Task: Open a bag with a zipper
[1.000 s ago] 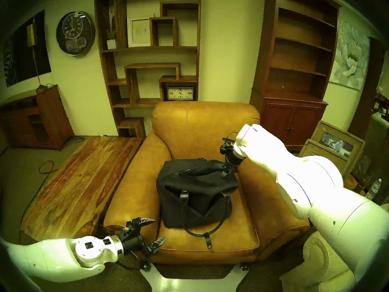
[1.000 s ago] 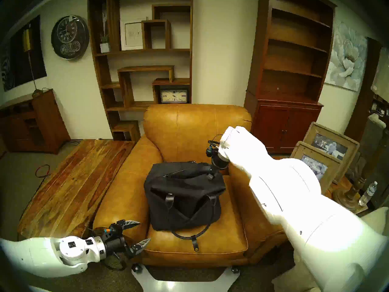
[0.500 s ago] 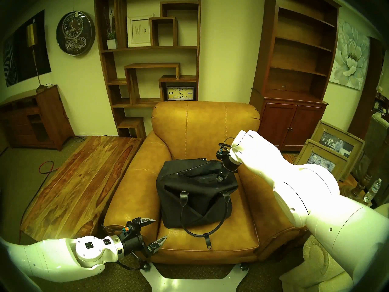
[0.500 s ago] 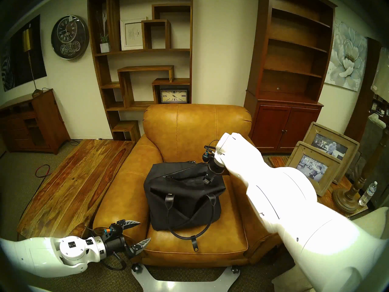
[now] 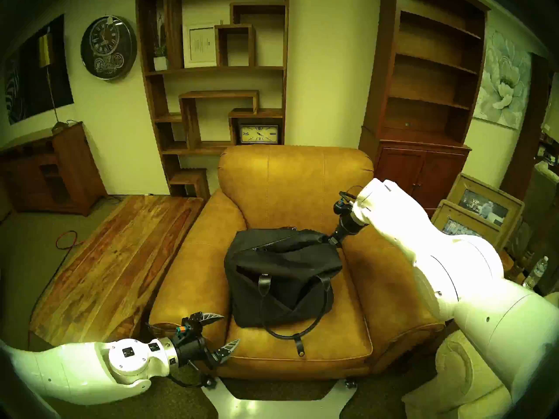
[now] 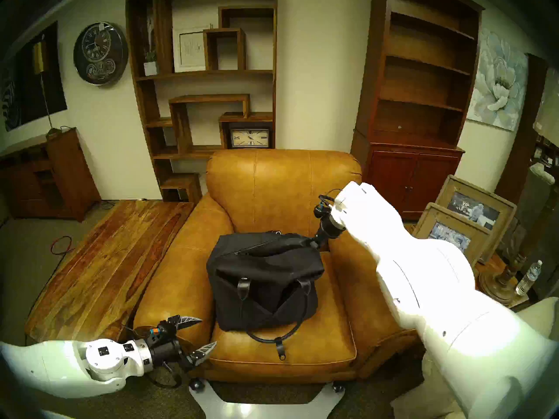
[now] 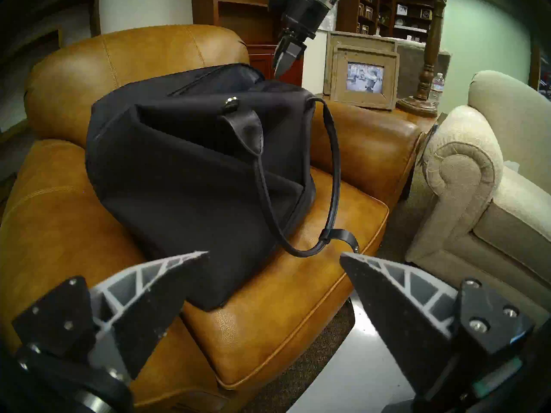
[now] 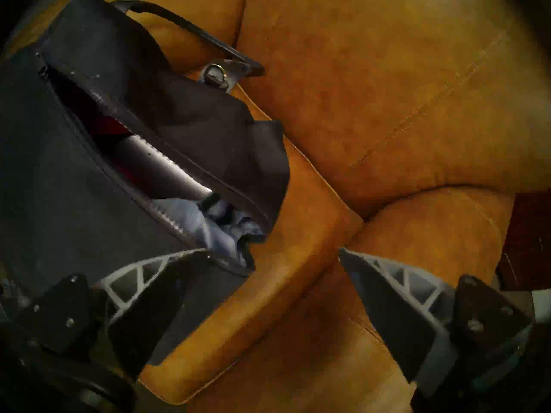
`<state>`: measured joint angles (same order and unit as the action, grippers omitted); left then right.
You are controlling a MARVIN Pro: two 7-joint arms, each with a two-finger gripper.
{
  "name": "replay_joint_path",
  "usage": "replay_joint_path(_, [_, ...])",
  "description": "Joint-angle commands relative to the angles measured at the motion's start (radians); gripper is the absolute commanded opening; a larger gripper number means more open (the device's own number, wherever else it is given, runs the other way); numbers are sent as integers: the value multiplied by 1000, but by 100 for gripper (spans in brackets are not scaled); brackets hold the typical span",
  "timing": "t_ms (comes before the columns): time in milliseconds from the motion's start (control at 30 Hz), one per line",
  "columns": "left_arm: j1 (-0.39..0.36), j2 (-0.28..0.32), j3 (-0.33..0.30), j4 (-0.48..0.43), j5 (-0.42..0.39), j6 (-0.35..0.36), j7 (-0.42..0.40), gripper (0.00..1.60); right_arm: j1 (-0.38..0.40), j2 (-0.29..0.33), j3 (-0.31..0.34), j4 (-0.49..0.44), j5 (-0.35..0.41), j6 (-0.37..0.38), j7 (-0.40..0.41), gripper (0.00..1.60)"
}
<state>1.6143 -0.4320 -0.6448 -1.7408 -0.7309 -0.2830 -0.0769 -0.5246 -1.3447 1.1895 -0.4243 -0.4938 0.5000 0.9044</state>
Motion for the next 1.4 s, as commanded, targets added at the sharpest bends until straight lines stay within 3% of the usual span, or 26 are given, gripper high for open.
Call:
replay_joint_path(0, [-3, -1, -2, -5, 0, -3, 0, 160, -18, 93, 68, -15, 38, 10, -26, 160])
replay_joint_path(767, [-8, -1, 4, -4, 0, -3, 1, 160, -210, 74, 210, -24, 139, 3, -51, 160])
replay_joint_path(1367, [-12, -1, 9, -4, 0, -3, 2, 160, -323, 54, 316, -83, 222, -79, -34, 160])
